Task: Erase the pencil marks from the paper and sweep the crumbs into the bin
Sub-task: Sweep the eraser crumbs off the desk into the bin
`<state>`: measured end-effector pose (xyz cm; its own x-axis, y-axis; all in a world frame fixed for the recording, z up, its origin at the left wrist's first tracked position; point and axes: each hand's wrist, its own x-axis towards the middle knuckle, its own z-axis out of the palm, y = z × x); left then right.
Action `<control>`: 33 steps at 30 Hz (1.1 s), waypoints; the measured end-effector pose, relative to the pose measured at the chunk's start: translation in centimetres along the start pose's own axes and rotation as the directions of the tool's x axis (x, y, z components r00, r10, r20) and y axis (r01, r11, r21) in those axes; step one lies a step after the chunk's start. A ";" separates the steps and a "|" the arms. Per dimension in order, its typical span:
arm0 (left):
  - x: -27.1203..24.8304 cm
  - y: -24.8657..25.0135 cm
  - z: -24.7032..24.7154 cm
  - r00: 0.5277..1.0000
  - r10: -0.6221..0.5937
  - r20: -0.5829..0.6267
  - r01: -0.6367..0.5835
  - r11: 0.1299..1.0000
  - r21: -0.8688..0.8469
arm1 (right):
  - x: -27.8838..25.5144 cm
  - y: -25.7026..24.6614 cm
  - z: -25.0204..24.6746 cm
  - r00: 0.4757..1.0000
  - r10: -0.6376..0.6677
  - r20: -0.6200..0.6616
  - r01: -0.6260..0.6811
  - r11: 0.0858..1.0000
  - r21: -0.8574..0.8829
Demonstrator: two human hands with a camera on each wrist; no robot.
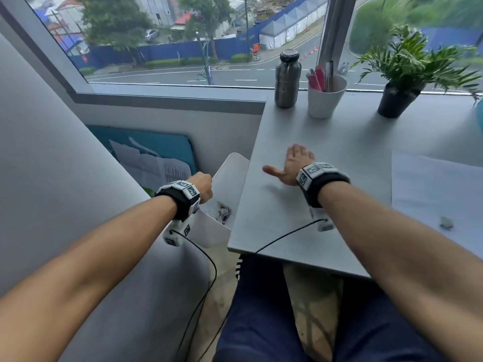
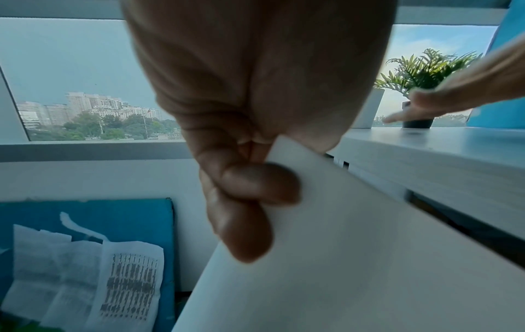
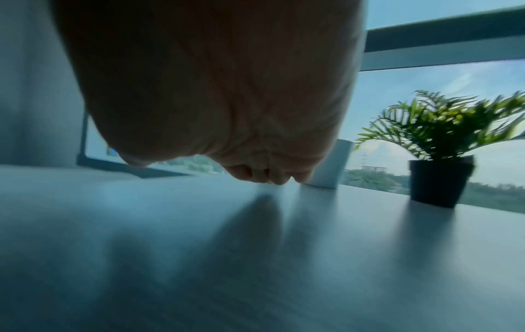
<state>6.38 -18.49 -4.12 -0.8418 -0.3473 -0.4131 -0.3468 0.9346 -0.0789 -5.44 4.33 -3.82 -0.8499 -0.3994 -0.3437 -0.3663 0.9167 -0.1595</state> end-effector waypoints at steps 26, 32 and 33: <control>-3.8 -1.2 3.0 0.998 0.032 -0.052 -0.031 0.999 0.005 | -10.1 -9.7 7.1 0.965 -0.222 0.139 0.236 0.967 -0.095; -3.5 -2.7 3.6 0.999 0.027 -0.036 -0.028 0.999 -0.035 | -10.7 -15.5 6.5 0.896 -0.354 0.268 0.416 0.881 -0.227; -3.2 -3.1 4.1 0.999 0.023 -0.031 -0.025 0.999 -0.048 | -10.5 -14.9 6.0 0.898 -0.362 0.250 0.415 0.886 -0.207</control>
<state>11.87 -19.98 -6.22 -0.8621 -0.3275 -0.3867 -0.3452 0.9382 -0.0249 11.21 -5.18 -3.41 -0.5360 -0.6928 -0.4824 -0.7554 0.6487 -0.0923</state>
